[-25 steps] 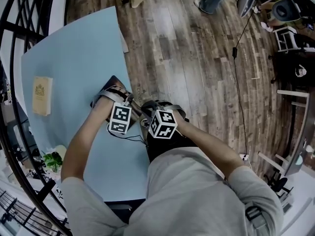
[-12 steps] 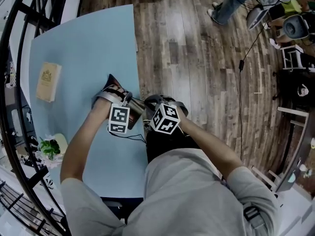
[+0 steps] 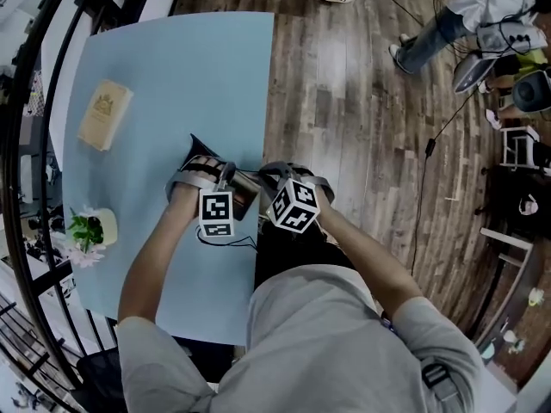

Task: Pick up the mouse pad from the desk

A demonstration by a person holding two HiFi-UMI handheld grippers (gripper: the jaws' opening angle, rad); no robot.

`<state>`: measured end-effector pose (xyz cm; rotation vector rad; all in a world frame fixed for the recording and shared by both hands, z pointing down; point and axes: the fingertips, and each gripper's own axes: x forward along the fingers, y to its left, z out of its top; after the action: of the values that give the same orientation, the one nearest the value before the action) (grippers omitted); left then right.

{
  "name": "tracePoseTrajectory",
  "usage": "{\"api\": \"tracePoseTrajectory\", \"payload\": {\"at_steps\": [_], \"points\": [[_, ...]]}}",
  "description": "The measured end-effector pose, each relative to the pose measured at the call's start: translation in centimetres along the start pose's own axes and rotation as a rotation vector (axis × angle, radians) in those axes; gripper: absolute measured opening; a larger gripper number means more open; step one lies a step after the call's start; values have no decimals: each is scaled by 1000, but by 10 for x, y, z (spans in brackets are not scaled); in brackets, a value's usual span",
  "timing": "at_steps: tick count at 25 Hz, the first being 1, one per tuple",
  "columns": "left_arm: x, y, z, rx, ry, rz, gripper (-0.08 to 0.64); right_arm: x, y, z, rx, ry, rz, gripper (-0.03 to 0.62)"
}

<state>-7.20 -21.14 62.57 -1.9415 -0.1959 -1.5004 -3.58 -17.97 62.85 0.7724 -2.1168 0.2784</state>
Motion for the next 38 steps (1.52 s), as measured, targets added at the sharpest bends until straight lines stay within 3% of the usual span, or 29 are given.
{"api": "tracePoseTrajectory", "payload": {"at_steps": [7,11,20,30,38], "points": [[-30,-1,-20,-135,79,95,26,-6,2,34,-82,-41,25,15],[-44,0,-35,-252,104,157,26,-8,3,54,-137,-65,25,15],[-82,0,-61,-558,102,331,26,-21,9,100,-215,-142,38,15],[-128,4,-78,-758,113,502,26,-48,15,154,-313,-230,11,14],[-165,3,-91,-951,75,607,26,-63,21,192,-323,-304,-15,14]]}}
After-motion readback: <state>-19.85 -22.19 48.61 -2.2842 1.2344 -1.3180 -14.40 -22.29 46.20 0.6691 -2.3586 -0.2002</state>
